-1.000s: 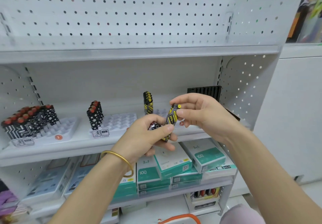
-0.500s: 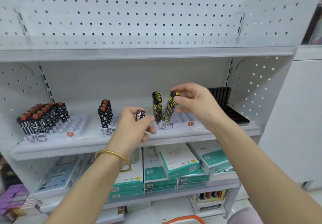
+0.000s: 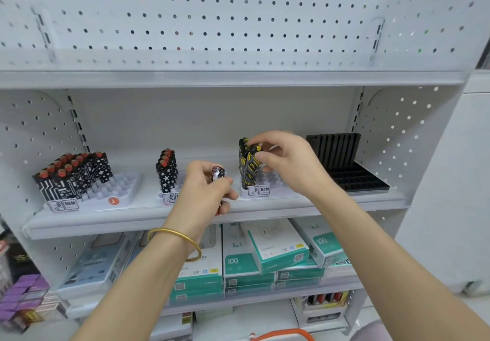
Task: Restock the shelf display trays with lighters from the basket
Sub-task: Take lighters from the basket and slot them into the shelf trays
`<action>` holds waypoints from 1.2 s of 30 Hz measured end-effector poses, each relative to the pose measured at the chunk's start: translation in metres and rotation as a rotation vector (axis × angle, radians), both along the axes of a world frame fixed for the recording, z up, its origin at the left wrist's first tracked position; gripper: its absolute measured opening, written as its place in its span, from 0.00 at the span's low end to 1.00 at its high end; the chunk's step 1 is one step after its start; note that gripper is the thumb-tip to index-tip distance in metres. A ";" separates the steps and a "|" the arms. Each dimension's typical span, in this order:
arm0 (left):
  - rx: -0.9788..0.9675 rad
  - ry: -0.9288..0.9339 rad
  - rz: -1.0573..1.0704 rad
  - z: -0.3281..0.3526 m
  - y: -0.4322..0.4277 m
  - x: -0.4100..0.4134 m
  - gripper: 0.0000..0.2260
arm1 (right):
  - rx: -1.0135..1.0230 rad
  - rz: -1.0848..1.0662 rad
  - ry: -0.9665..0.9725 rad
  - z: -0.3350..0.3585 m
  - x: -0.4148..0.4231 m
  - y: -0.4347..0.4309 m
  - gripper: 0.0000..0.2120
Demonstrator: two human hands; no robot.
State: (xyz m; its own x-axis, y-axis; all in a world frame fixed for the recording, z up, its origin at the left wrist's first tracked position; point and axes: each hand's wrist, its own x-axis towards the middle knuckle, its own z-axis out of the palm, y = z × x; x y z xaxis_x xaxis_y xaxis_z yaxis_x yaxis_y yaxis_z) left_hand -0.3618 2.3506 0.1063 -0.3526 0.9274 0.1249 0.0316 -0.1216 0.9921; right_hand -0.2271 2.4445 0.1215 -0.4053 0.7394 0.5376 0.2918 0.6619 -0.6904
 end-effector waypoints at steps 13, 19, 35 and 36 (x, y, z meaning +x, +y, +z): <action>0.084 -0.120 -0.133 -0.001 -0.006 -0.003 0.10 | 0.455 -0.211 -0.448 -0.011 -0.001 -0.012 0.19; 0.104 -0.234 -0.252 0.003 -0.009 0.003 0.15 | 0.155 -0.082 -0.015 -0.003 0.009 -0.024 0.16; 0.210 0.112 -0.147 0.004 -0.020 0.011 0.12 | -0.087 0.101 -0.022 0.001 0.030 -0.050 0.10; 0.221 0.123 -0.123 0.004 -0.022 0.007 0.12 | -0.077 0.131 -0.042 0.003 0.022 -0.053 0.10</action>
